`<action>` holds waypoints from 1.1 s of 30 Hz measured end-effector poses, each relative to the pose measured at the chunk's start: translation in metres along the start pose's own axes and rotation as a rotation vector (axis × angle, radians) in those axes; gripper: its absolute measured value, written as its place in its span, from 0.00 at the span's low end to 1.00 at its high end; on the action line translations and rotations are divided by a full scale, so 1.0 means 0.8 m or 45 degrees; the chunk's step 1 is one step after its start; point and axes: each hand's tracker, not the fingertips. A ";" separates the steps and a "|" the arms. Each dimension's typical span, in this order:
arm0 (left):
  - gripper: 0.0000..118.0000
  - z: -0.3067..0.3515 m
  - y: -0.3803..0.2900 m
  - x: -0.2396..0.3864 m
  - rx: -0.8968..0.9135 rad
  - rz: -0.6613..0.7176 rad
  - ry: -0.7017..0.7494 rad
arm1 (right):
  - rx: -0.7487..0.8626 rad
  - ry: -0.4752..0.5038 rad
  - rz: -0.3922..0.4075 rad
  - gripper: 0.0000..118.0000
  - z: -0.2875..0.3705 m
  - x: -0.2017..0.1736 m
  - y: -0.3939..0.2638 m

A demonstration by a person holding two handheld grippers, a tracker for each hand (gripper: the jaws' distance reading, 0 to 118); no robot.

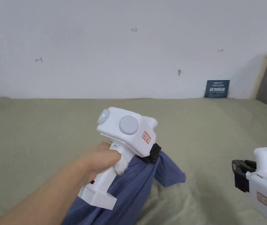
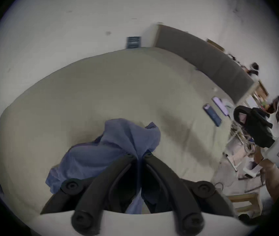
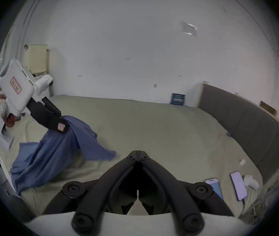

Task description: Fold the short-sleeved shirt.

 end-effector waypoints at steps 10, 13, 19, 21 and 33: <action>0.05 -0.114 0.015 0.157 -0.127 -0.146 -0.318 | -0.057 -0.187 -0.115 0.00 0.039 0.083 -0.036; 0.18 -0.142 -0.012 0.160 -0.197 -0.071 -0.360 | -0.069 -0.188 -0.127 0.00 0.040 0.080 -0.043; 0.83 -0.099 -0.058 0.098 -0.161 0.065 -0.223 | -0.099 -0.114 -0.136 0.00 0.021 0.056 -0.044; 0.78 -0.055 -0.072 0.061 -0.073 0.076 -0.116 | -0.107 -0.079 -0.138 0.00 0.012 0.042 -0.039; 0.00 0.175 -0.272 -0.147 0.227 0.600 0.541 | -0.076 0.079 -0.115 0.00 -0.024 -0.025 -0.008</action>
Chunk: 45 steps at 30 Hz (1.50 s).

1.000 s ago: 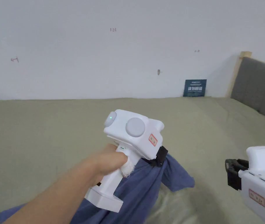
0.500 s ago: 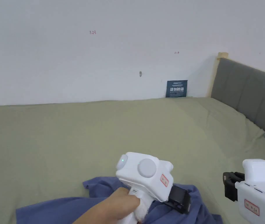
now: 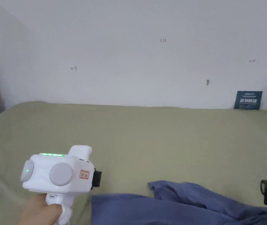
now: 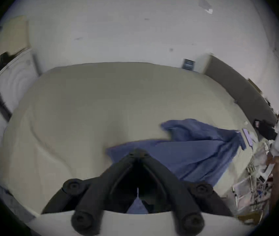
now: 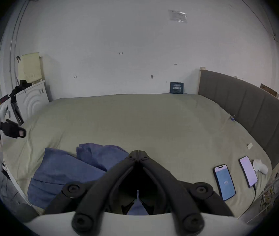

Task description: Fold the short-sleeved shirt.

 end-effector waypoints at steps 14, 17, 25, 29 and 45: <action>0.01 -0.084 0.007 -0.025 -0.129 0.086 -0.049 | -0.060 0.033 0.071 0.00 -0.036 -0.025 -0.003; 0.70 -0.140 0.033 -0.016 -0.302 0.117 -0.116 | -0.083 0.015 0.077 0.00 -0.040 -0.016 -0.002; 0.97 -0.259 0.033 -0.007 -0.540 0.214 -0.083 | -0.105 -0.027 0.116 0.00 -0.048 0.015 -0.004; 0.95 -0.281 0.022 0.003 -0.567 0.166 -0.005 | -0.107 -0.063 0.085 0.00 -0.053 0.038 -0.004; 0.02 -0.201 0.020 0.031 -0.460 0.095 -0.157 | -0.628 0.036 -0.238 0.95 -0.121 0.092 -0.029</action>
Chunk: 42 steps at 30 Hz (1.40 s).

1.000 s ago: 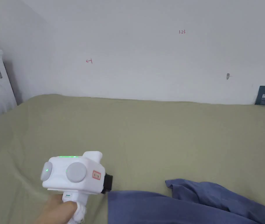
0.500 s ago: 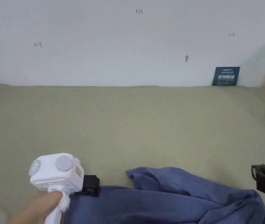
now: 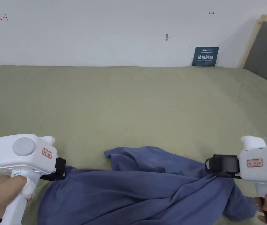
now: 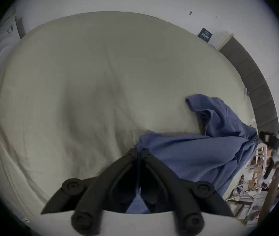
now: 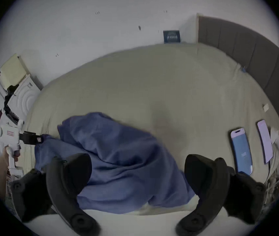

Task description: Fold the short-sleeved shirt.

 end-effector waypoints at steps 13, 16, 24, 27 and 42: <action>0.02 0.071 0.009 -0.022 0.272 0.031 -0.084 | 0.098 0.027 -0.104 0.10 0.009 -0.009 -0.002; 0.02 0.104 0.023 -0.023 0.374 0.015 -0.079 | 0.208 0.070 -0.044 0.10 0.027 -0.022 0.018; 0.02 0.209 0.080 -0.034 0.697 0.004 -0.092 | 0.451 0.122 0.005 0.10 0.063 -0.053 0.106; 0.02 0.244 0.105 -0.040 0.766 0.010 -0.098 | 0.545 0.114 0.015 0.10 0.086 -0.075 0.138; 0.02 0.335 0.200 -0.044 0.981 -0.005 -0.049 | 0.824 0.082 0.101 0.10 0.128 -0.149 0.297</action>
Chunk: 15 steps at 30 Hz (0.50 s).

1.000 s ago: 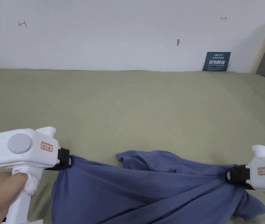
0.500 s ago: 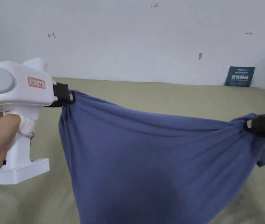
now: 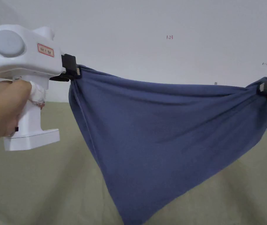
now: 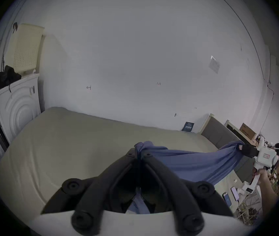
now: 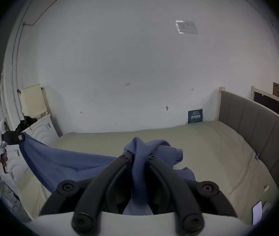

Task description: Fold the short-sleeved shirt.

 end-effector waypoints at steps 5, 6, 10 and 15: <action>0.02 -0.008 0.022 -0.006 0.022 -0.006 0.038 | 0.022 0.005 0.036 0.10 -0.010 -0.012 0.012; 0.02 -0.010 0.025 -0.007 0.016 0.005 0.039 | 0.023 0.000 0.048 0.10 -0.012 -0.015 0.011; 0.02 -0.013 0.012 -0.006 0.005 -0.115 0.051 | 0.004 -0.006 0.059 0.10 -0.021 -0.016 -0.005; 0.02 -0.016 -0.041 -0.026 -0.067 -0.086 0.054 | -0.063 0.007 0.088 0.10 -0.020 -0.008 -0.061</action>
